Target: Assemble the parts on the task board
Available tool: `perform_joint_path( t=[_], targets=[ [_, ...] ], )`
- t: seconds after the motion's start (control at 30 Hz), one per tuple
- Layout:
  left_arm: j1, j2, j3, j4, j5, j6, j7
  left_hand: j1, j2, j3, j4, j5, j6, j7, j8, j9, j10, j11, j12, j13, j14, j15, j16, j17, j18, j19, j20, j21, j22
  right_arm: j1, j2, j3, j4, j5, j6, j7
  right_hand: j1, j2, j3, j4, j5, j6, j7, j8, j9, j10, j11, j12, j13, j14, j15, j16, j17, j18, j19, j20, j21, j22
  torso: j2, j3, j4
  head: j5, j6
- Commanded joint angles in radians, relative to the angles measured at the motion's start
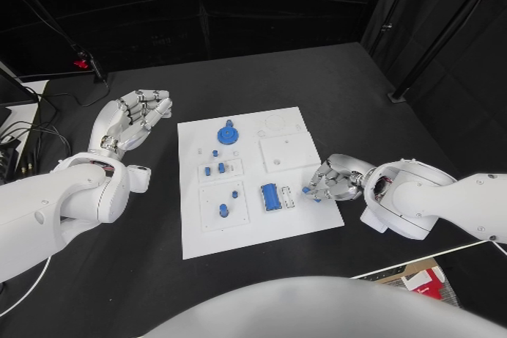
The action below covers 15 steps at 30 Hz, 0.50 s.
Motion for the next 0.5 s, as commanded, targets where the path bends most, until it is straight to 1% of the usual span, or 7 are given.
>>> perform_joint_path(
  t=[0.03, 0.1, 0.17, 0.3, 0.33, 0.5],
  targets=[
    [0.001, 0.001, 0.001, 0.0, 0.001, 0.006, 0.003, -0.002, 0.007, -0.005, 0.001, 0.007, -0.007, 0.12, 0.005, -0.002, -0.007, 0.003, 0.004, -0.001, -0.006, -0.003, 0.003, -0.001, -0.003, 0.007, -0.001, 0.003, -0.001, 0.002, -0.004, 0.0, 0.013, 0.156, -0.043, 0.078, -0.01, -0.003, -0.004, 0.001, 0.007, 0.046, -0.037, -0.007, 0.0, 0.106, -0.004, -0.004, 0.263, 0.104, -0.005, 0.002, 0.263, -0.006, 0.086, -0.005, -0.001, 0.251, 0.0, -0.0001, 0.0001, 0.002, 0.0],
    [0.001, 0.002, 0.001, -0.001, 0.001, 0.006, 0.002, -0.002, 0.007, -0.005, 0.001, 0.007, -0.007, 0.12, 0.005, -0.002, -0.007, 0.003, 0.004, -0.001, -0.006, -0.003, 0.003, -0.001, -0.003, 0.007, -0.001, 0.003, -0.001, 0.002, -0.008, 0.001, 0.018, 0.202, -0.04, 0.09, -0.012, -0.004, -0.006, 0.001, 0.008, 0.047, -0.037, -0.009, 0.0, 0.106, -0.004, -0.004, 0.263, 0.104, -0.005, 0.002, 0.263, -0.006, 0.085, -0.005, -0.002, 0.251, 0.0, 0.0, 0.0016, 0.001, 0.0],
    [0.001, 0.002, 0.001, -0.001, 0.001, 0.006, 0.002, -0.002, 0.007, -0.005, 0.001, 0.007, -0.007, 0.12, 0.005, -0.002, -0.007, 0.003, 0.004, -0.001, -0.006, -0.003, 0.003, -0.001, -0.003, 0.007, -0.001, 0.003, -0.001, 0.004, -0.01, 0.001, 0.021, 0.239, -0.038, 0.1, -0.014, -0.003, -0.007, 0.002, 0.01, 0.049, -0.037, -0.011, 0.0, 0.106, -0.004, -0.004, 0.263, 0.104, -0.005, 0.002, 0.263, -0.005, 0.084, -0.006, -0.003, 0.251, 0.0, 0.0002, 0.0028, 0.003, 0.0],
    [0.001, 0.004, 0.001, -0.002, 0.001, 0.007, 0.001, -0.002, 0.007, -0.005, 0.001, 0.007, -0.007, 0.12, 0.005, -0.002, -0.007, 0.003, 0.004, -0.001, -0.006, -0.003, 0.003, -0.001, -0.003, 0.007, -0.001, 0.003, -0.001, 0.012, -0.012, 0.001, 0.026, 0.326, -0.029, 0.121, -0.022, -0.005, -0.013, 0.005, 0.014, 0.054, -0.038, -0.015, -0.001, 0.106, -0.004, -0.004, 0.263, 0.104, -0.006, 0.002, 0.263, -0.005, 0.083, -0.006, -0.005, 0.25, 0.0, 0.0003, 0.0016, 0.009, 0.0],
    [0.001, 0.005, 0.001, -0.003, 0.001, 0.007, 0.001, -0.002, 0.007, -0.005, 0.001, 0.007, -0.007, 0.12, 0.005, -0.002, -0.007, 0.003, 0.004, -0.001, -0.006, -0.003, 0.003, -0.001, -0.003, 0.007, -0.001, 0.003, -0.001, 0.015, -0.011, 0.001, 0.026, 0.353, -0.024, 0.126, -0.024, -0.005, -0.015, 0.005, 0.015, 0.056, -0.038, -0.016, -0.001, 0.106, -0.004, -0.004, 0.263, 0.104, -0.007, 0.002, 0.263, -0.005, 0.083, -0.006, -0.006, 0.249, 0.0, 0.0004, 0.0022, 0.008, 0.0],
    [0.001, 0.007, 0.001, -0.004, 0.001, 0.006, 0.0, -0.002, 0.007, -0.005, 0.001, 0.007, -0.007, 0.12, 0.005, -0.002, -0.007, 0.003, 0.004, -0.001, -0.006, -0.003, 0.003, -0.001, -0.003, 0.007, -0.001, 0.003, -0.001, 0.021, 0.007, 0.002, 0.014, 0.446, -0.001, 0.136, -0.038, -0.004, -0.025, 0.013, 0.023, 0.063, -0.039, -0.024, -0.001, 0.106, -0.005, -0.004, 0.263, 0.104, -0.008, 0.002, 0.263, -0.004, 0.082, -0.007, -0.007, 0.249, 0.001, -0.0012, 0.0023, 0.01, 0.0]
  ],
)
